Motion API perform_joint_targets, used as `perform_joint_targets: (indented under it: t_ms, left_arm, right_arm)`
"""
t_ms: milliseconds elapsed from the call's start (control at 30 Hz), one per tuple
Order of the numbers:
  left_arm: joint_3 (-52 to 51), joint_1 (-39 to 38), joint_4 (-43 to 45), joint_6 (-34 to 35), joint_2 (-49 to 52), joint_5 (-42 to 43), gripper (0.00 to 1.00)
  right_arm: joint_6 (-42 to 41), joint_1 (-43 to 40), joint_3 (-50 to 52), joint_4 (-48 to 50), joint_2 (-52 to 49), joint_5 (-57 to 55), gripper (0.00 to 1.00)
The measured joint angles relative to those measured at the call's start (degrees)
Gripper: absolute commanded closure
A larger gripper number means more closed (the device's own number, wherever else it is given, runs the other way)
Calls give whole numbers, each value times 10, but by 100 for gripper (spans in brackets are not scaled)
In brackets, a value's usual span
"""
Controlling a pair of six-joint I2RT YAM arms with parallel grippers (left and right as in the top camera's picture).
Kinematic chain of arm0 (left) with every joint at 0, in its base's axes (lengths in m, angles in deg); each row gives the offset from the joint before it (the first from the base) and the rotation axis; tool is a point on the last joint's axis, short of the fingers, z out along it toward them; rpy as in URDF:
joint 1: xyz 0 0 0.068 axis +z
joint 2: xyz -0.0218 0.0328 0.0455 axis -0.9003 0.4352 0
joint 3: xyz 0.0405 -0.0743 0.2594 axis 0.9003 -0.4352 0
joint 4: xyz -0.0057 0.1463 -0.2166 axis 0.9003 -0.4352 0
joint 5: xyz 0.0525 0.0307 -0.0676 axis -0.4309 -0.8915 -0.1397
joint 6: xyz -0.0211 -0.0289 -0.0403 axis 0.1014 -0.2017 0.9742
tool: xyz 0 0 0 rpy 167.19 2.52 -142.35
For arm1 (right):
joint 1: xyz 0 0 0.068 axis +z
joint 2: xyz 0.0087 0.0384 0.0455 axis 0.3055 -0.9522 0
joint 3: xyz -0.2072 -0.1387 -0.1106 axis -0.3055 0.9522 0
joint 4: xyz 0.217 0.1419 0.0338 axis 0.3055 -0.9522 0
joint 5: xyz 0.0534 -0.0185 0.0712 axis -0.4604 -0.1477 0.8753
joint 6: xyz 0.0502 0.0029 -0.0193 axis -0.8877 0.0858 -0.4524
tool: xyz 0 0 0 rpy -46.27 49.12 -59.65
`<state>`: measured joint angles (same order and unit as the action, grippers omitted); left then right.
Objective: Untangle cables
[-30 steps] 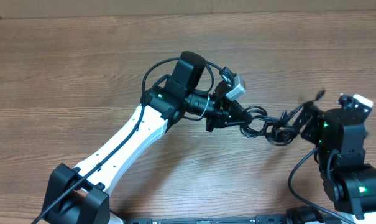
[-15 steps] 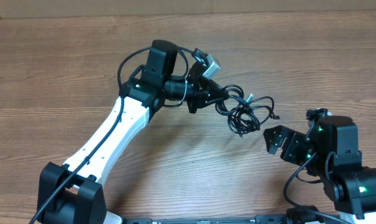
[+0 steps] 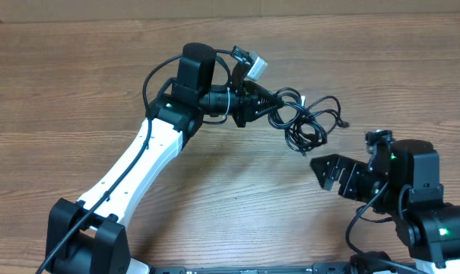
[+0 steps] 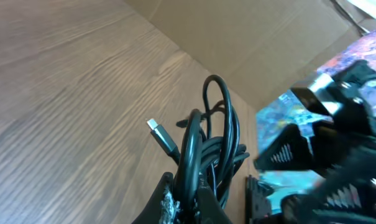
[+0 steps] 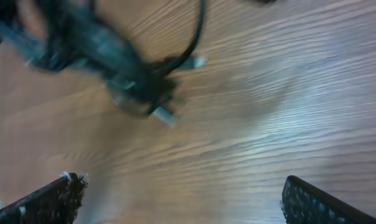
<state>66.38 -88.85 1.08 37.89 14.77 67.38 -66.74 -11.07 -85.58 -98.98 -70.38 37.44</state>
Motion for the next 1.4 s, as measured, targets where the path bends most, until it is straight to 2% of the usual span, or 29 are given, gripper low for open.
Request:
perform_joint_targets:
  t_ms: [133,267,600,733,867,1000,1133,1233,1400]
  left_arm:
    - [0,4,0,10,0,21,96]
    - [0,12,21,10,0,54,96]
    - [0,14,121,14,0,212,96]
    - [0,16,150,34,0,255,96]
    - [0,19,218,73,0,290,96]
    - [0,23,228,89,0,295,96]
    - [0,38,226,102,0,261,96]
    - [0,41,225,115,0,214,96]
    - [0,42,226,132,0,190,96]
  right_arm:
    - [-85,0,0,23,0,-82,0]
    - [-134,0,0,70,0,-113,0]
    - [-147,0,0,76,0,-136,0]
    - [-142,0,0,38,-18,-188,0]
    - [-140,0,0,10,-56,-238,0]
    - [-123,0,0,10,-73,-207,0]
    - [-62,-1,0,16,-73,-118,0]
    - [-2,-1,0,53,-73,-27,0]
    - [26,-3,0,121,-73,14,0]
